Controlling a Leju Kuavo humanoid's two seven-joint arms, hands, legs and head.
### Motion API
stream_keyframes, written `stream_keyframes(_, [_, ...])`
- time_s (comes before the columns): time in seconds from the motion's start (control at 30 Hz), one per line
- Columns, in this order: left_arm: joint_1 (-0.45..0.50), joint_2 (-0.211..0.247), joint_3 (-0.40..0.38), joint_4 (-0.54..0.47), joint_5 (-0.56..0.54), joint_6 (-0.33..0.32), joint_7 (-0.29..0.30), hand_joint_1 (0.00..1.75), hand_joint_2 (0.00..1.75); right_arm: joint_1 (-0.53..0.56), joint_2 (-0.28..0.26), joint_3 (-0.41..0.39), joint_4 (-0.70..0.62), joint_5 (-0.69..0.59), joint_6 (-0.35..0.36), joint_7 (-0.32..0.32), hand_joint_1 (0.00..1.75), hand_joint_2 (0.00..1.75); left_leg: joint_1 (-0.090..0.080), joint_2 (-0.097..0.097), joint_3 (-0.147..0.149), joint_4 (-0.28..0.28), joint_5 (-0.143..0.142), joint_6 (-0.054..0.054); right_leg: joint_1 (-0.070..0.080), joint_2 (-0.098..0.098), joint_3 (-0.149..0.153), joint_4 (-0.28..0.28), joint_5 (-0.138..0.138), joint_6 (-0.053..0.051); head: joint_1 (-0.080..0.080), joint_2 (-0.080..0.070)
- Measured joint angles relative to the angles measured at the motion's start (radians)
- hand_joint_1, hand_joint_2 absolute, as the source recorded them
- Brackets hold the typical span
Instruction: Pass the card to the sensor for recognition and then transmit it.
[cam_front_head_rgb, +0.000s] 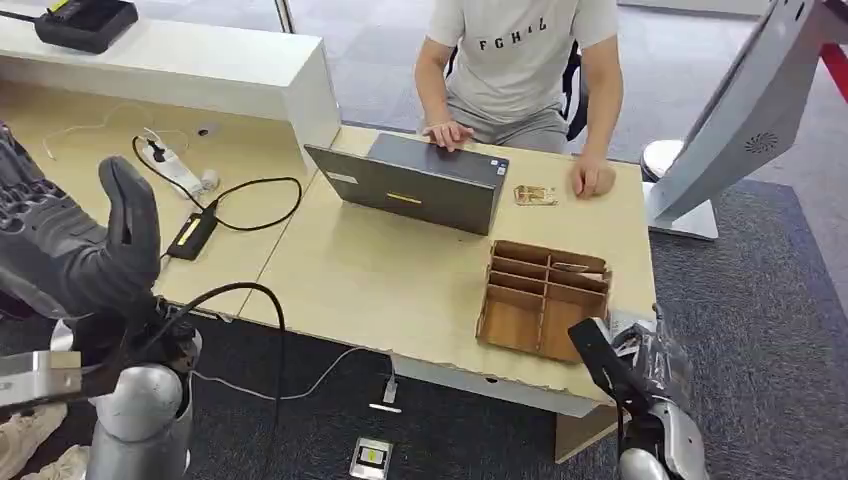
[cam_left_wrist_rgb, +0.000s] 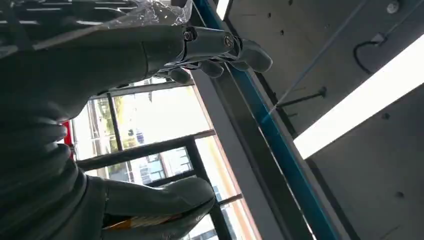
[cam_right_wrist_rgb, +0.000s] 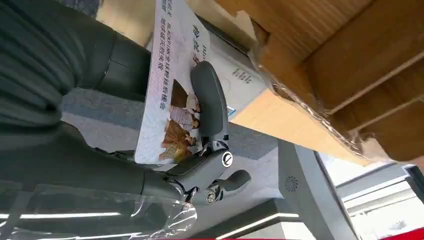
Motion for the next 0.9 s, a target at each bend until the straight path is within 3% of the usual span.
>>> stream_keyframes(0.33, [0.032, -0.001, -0.006, 0.003, 0.031, 0.000, -0.055, 0.00, 1.75, -0.097, -0.007, 0.014, 0.032, 0.072, 0.054, 0.116, 1.75, 1.75, 0.000, 0.001, 0.000, 0.000, 0.000, 0.000, -0.001, 0.000, 0.000, 0.000, 0.000, 0.000, 0.000, 0.000])
stream_keyframes(0.63, [0.135, -0.001, 0.023, -0.030, 0.022, 0.000, -0.084, 0.00, 1.75, -0.092, -0.104, -0.013, 0.048, 0.110, 0.103, 0.266, 1.75, 1.75, -0.001, 0.001, -0.001, 0.000, 0.000, 0.000, -0.001, 0.000, -0.001, -0.001, 0.000, 0.000, 0.000, 0.000])
stream_keyframes(0.9, [0.182, -0.001, 0.035, -0.068, -0.001, 0.000, -0.095, 0.00, 1.75, -0.029, -0.165, -0.066, 0.084, 0.096, 0.103, 0.265, 1.75, 1.75, -0.001, 0.000, -0.001, 0.000, 0.000, 0.000, -0.001, 0.000, -0.001, 0.000, 0.000, 0.000, 0.000, 0.000])
